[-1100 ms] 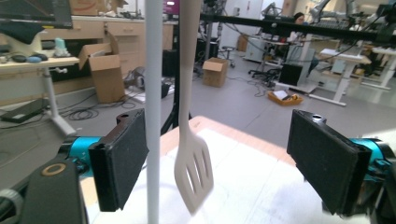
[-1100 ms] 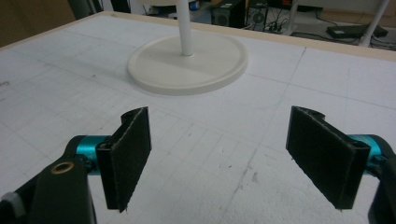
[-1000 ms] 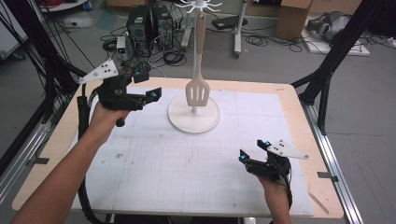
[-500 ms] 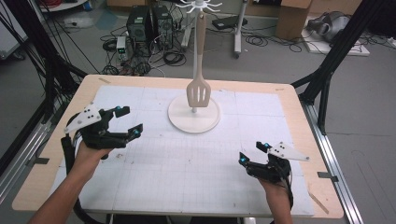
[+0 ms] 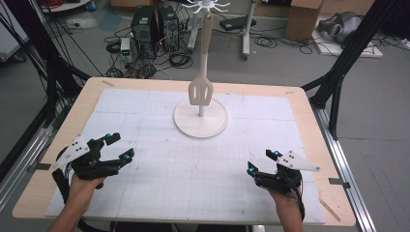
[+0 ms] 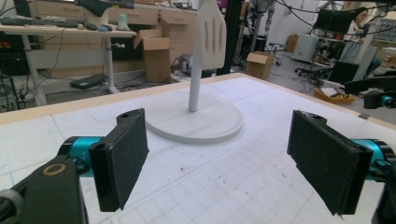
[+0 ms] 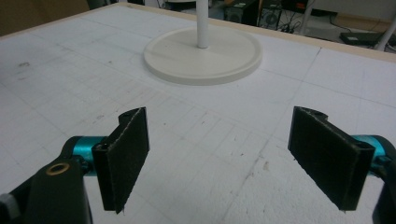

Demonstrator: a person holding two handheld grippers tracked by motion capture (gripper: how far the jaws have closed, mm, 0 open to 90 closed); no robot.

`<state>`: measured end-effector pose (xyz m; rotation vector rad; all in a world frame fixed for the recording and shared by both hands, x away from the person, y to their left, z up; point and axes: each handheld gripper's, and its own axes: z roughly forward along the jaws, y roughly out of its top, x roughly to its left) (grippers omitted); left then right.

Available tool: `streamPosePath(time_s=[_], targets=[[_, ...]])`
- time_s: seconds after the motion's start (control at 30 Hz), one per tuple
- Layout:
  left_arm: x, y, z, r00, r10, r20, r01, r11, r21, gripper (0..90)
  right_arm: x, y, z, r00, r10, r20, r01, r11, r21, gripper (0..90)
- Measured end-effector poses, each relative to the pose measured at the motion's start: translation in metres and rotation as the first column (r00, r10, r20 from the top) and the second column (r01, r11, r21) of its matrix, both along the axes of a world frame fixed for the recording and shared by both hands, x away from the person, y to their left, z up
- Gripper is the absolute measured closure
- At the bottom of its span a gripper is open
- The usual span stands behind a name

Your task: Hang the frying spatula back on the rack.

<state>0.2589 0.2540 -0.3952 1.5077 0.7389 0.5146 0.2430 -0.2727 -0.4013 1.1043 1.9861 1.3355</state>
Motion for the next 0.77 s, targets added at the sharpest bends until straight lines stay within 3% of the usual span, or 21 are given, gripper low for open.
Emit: streamPosePath(time_s=[0.77], targets=[[-0.0016, 0.0042, -0.0090, 0.9995, 0.027, -0.017, -0.027, 0.9995, -0.014, 20.9, -0.0002, 0.0041, 0.0006, 0.9999, -0.001, 0.015, 0.001, 1.000, -0.007, 19.4]])
